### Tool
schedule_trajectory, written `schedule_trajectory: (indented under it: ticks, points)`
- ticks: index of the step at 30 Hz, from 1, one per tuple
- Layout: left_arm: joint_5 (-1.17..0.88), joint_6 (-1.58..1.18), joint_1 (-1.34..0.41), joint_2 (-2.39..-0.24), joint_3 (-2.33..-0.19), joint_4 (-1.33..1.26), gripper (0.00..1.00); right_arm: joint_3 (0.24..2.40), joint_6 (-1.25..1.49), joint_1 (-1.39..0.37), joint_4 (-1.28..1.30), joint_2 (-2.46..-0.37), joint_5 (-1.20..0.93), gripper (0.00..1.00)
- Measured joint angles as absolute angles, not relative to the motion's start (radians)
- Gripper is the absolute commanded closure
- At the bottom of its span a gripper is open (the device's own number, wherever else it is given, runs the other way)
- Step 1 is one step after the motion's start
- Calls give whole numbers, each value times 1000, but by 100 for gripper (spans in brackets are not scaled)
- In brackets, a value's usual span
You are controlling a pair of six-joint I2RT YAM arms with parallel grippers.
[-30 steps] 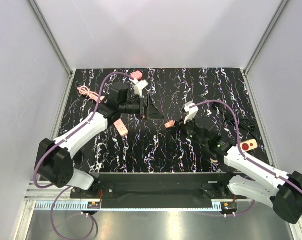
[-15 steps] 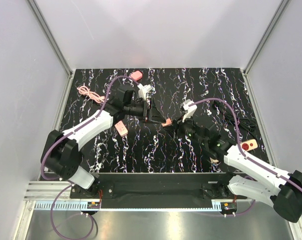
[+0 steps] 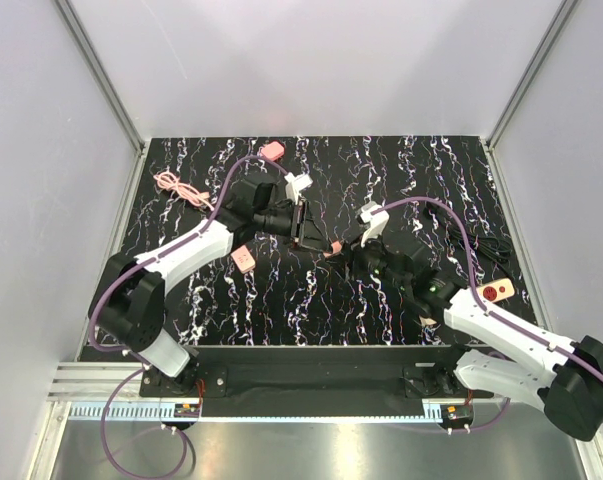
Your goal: Insert the plug
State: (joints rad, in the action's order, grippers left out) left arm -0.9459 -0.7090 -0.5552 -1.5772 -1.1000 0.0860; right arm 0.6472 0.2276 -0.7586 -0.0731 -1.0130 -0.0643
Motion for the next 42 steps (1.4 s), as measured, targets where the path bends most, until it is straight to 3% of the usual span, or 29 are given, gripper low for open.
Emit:
schedule_trajectory:
  ticks: [2,3,9,16,24,32,37,42]
  points:
    - [-948,-710,-555,-1579,-1100,85,100,647,238,-759,-70,-1012,-63,26]
    - [-949,-708,-555,-1579,-1100,83,100,647,258,-759,-74,-1010,-65,21]
    - [-962,-764,-551,-1559,-1061,-32,100,626,390,-760,-91,-888,-60,16]
    - [-967,-1167,-449,-1477,-888,-585,100,595,650,-760,-173,-755,-62,16]
    - [-906,-1426,-474,-1432,-866,-976,100,624,871,-761,-294,-704,3,21]
    - [-826,-1329,-587,-1312,-892,-910,100,669,921,-761,-373,-739,25,33]
    - [-802,-1306,-611,-1314,-896,-886,100,671,953,-762,-421,-772,23,55]
    - [-783,-1308,-614,-1324,-895,-899,100,657,992,-761,-480,-789,20,54]
